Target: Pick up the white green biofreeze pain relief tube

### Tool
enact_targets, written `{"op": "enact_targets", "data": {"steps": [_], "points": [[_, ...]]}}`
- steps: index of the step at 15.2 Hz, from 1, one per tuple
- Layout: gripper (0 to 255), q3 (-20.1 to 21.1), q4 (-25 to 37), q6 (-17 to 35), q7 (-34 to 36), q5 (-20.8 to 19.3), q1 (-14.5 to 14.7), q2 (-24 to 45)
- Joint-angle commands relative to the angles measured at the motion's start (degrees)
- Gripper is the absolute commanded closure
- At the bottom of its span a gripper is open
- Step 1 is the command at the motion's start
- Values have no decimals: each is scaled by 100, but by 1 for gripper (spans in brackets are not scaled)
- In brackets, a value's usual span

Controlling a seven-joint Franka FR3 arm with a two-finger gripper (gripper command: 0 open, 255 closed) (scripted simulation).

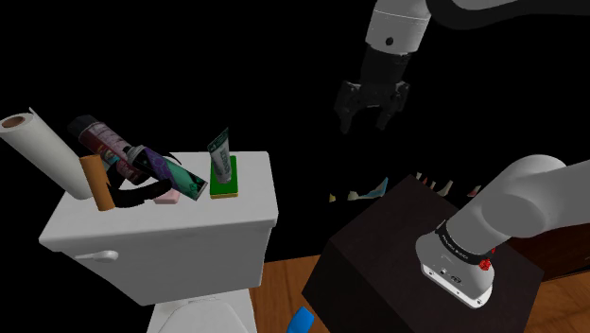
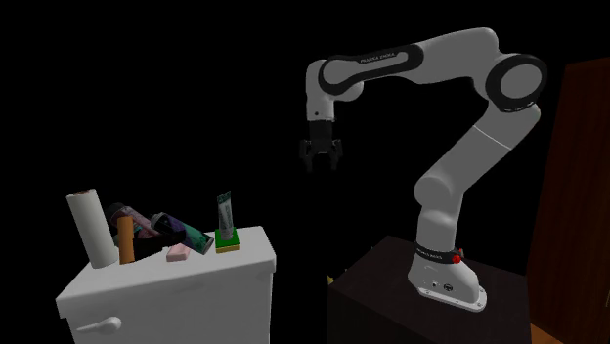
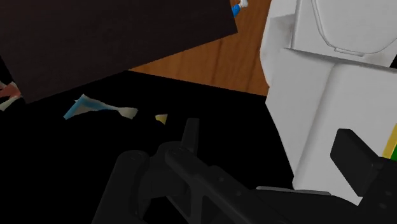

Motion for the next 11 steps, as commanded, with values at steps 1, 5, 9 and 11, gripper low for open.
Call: {"op": "enact_targets", "data": {"steps": [1, 5, 9, 11], "points": [[0, 263, 141, 169, 532, 184, -57, 262], [0, 800, 603, 542, 1564, 378, -231, 963], [0, 1328, 1162, 957, 2639, 343, -428, 1796], [0, 1579, 1475, 1172, 3205, 217, -514, 2268]]}}
